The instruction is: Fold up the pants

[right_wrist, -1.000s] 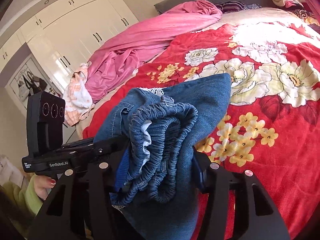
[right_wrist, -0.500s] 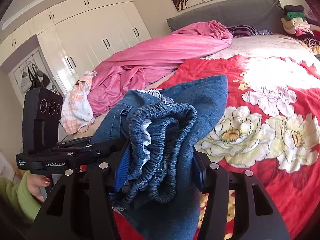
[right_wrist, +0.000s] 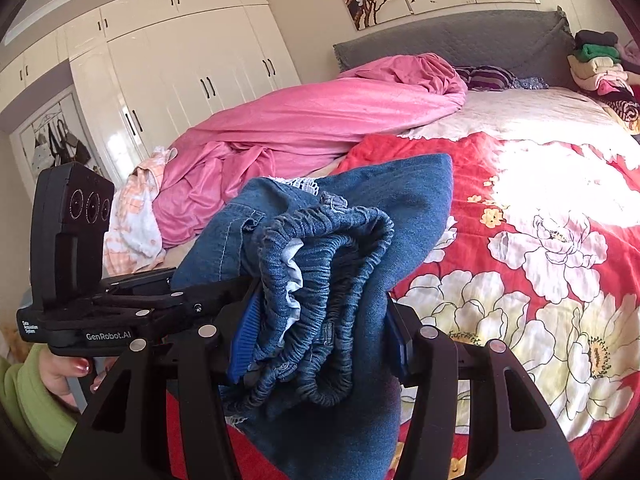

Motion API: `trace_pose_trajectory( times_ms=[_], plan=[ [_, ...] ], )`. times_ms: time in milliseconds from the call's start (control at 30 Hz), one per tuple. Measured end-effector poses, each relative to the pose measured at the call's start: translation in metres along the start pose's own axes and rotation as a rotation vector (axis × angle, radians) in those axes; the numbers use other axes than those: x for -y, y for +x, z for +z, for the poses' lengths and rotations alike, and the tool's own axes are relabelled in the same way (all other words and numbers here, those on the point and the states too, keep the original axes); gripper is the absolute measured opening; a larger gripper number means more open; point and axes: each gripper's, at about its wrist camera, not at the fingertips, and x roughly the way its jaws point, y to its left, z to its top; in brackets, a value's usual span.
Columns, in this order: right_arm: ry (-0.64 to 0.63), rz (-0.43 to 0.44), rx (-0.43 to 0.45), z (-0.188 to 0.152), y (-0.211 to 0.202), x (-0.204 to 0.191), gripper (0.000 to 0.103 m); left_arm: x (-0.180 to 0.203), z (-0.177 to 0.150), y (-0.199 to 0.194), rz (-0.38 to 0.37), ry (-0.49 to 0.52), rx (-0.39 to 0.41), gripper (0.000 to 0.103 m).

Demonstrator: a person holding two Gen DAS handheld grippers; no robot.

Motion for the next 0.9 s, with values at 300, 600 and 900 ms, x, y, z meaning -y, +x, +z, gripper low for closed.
trace_pose_trajectory(
  times_ms=[300, 600, 900],
  plan=[
    [0.066, -0.031, -0.054, -0.002, 0.033, 0.023, 0.051, -0.014, -0.001, 0.034, 0.017, -0.02, -0.015, 0.044],
    [0.181, -0.059, -0.15, -0.017, 0.052, 0.044, 0.068, -0.029, -0.016, 0.054, 0.065, -0.059, -0.096, 0.055],
    [0.232, -0.132, -0.172, -0.029, 0.047, 0.054, 0.091, -0.036, -0.025, 0.054, 0.086, -0.08, -0.121, 0.074]
  ],
)
